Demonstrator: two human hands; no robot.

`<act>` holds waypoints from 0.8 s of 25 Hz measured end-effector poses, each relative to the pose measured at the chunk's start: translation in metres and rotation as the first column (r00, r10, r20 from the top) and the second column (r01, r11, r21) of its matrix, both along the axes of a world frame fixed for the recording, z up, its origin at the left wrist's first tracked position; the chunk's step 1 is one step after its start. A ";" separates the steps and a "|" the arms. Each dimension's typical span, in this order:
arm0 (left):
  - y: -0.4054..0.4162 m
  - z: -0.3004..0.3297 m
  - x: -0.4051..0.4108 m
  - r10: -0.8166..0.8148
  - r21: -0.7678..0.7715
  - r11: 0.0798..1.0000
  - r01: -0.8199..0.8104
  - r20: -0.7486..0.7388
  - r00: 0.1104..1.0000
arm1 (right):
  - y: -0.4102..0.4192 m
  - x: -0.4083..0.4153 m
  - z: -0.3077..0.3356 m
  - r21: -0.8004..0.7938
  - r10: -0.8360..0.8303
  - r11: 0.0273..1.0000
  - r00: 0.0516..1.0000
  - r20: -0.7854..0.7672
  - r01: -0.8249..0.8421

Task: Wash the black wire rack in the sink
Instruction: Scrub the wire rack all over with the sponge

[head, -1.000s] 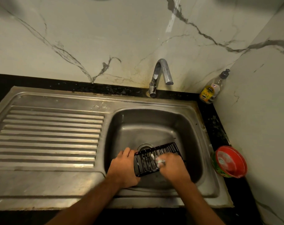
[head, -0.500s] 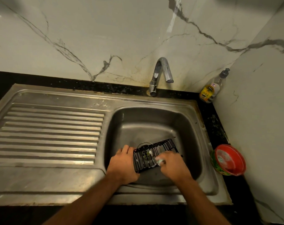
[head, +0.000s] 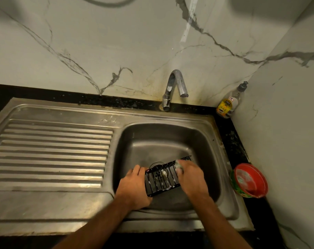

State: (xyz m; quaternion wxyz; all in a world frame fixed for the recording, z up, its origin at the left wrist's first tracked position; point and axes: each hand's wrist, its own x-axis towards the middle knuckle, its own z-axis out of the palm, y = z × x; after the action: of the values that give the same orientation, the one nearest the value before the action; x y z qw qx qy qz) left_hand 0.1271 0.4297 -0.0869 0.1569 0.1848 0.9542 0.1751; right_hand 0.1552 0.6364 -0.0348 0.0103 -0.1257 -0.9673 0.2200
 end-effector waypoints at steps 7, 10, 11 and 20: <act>-0.002 0.001 -0.001 0.009 0.022 1.000 -0.009 -0.013 1.000 | 0.004 -0.004 0.000 -0.070 -0.128 0.989 0.991 0.048 0.131; 0.000 0.000 -0.001 -0.010 -0.003 1.000 0.010 -0.006 1.000 | 0.007 0.002 -0.002 -0.055 -0.159 0.984 0.978 0.133 0.167; 0.000 0.000 -0.001 -0.018 -0.013 1.000 0.018 0.000 1.000 | 0.007 0.000 -0.001 -0.042 -0.155 0.986 0.977 0.146 0.163; 0.001 0.000 -0.002 0.021 0.009 1.000 -0.021 -0.006 1.000 | 0.018 0.002 0.004 -0.174 -0.138 0.973 0.988 0.073 0.149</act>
State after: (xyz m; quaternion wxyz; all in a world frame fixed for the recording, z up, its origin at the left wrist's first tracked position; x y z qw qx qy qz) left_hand 0.1254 0.4304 -0.0874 0.1515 0.1757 0.9558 0.1804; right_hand 0.1568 0.6549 -0.0305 -0.0146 -0.2024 -0.9319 0.3008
